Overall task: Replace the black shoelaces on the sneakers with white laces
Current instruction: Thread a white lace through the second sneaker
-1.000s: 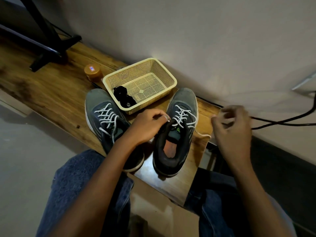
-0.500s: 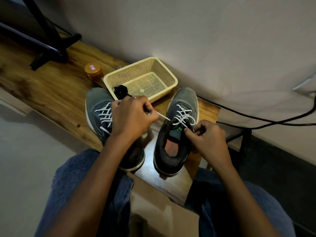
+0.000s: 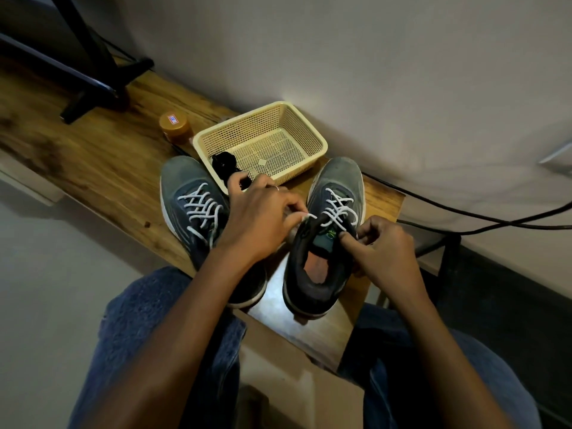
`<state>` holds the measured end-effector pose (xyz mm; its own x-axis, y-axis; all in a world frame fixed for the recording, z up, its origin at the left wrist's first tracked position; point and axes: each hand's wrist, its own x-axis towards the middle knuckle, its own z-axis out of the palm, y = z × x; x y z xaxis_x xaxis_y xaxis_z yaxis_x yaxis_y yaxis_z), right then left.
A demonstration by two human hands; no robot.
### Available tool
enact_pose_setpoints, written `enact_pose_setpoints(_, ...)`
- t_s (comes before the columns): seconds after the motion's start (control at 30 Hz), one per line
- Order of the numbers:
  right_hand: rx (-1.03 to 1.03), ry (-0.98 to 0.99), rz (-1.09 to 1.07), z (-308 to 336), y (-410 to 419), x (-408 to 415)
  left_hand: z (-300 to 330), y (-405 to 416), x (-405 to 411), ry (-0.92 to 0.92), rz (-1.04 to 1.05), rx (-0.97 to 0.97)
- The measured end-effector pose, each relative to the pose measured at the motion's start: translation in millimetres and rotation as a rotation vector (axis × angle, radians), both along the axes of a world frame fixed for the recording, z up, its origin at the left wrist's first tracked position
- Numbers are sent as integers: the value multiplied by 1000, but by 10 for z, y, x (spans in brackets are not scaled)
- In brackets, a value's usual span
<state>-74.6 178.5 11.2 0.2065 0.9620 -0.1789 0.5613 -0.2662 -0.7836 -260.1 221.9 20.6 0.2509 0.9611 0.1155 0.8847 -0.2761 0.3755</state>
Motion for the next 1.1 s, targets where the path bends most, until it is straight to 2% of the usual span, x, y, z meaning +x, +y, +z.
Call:
enact_pose_setpoints(0.2,-24,17,4,17,12,33,52,43,-114,47,373,168)
enact_pose_setpoints(0.27,-23,17,11,23,13,33,53,37,-110,54,400,155)
enact_pose_setpoints(0.33,-27,18,16,22,11,38,23,47,-105,6,327,119)
enact_pose_setpoints(0.47,-24,35,20,27,3,38,-8,40,-35,-98,16,-19)
enact_pose_setpoints(0.53,-26,27,40,38,1,32,-39,10,29,-101,-59,-61)
enact_pose_setpoints(0.77,-60,126,105,126,-14,96,-70,13,29,-36,-44,-2)
enact_pose_setpoints(1.0,-31,83,133,146,-13,106,-79,15,35,-77,-27,-10)
enact_pose_setpoints(1.1,-76,145,162,146,-1,149,-76,8,46,-78,-16,-1)
